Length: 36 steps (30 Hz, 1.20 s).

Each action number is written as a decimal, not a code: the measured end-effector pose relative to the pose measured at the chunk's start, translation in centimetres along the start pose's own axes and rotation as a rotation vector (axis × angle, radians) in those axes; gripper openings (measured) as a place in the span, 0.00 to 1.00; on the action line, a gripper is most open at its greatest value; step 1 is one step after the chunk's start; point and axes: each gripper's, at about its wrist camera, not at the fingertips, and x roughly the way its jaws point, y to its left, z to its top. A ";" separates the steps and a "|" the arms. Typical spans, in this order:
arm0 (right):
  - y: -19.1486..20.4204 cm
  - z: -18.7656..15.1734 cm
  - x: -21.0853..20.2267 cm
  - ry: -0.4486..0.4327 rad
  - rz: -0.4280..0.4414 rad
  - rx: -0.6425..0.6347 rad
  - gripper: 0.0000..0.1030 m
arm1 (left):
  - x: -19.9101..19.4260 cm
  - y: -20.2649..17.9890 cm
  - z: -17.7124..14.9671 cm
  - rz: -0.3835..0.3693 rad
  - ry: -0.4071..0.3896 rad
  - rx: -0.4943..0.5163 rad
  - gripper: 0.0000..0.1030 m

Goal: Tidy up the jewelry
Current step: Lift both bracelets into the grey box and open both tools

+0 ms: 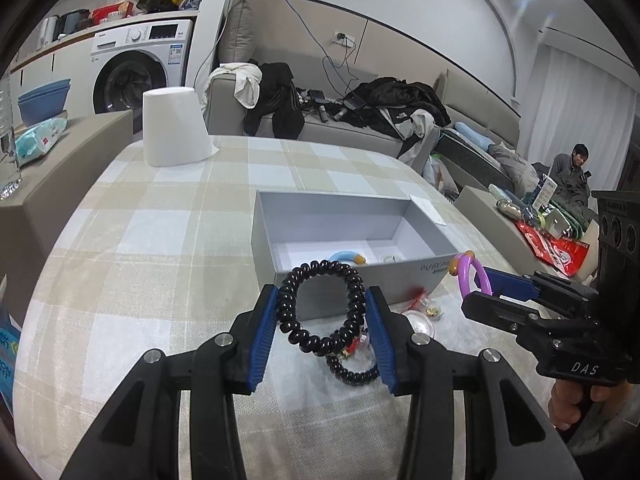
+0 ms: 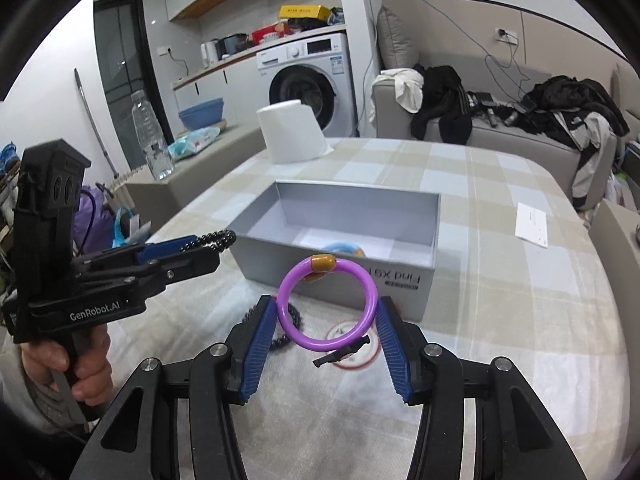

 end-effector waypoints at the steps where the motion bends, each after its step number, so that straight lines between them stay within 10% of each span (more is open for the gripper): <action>1: 0.0 0.2 -0.1 -0.005 -0.002 0.000 0.49 | -0.1 0.0 0.2 0.002 -0.007 0.001 0.37; 36: -2.6 4.9 3.1 -0.044 -0.096 0.043 0.49 | 4.1 -0.6 3.6 0.040 -0.002 0.062 0.37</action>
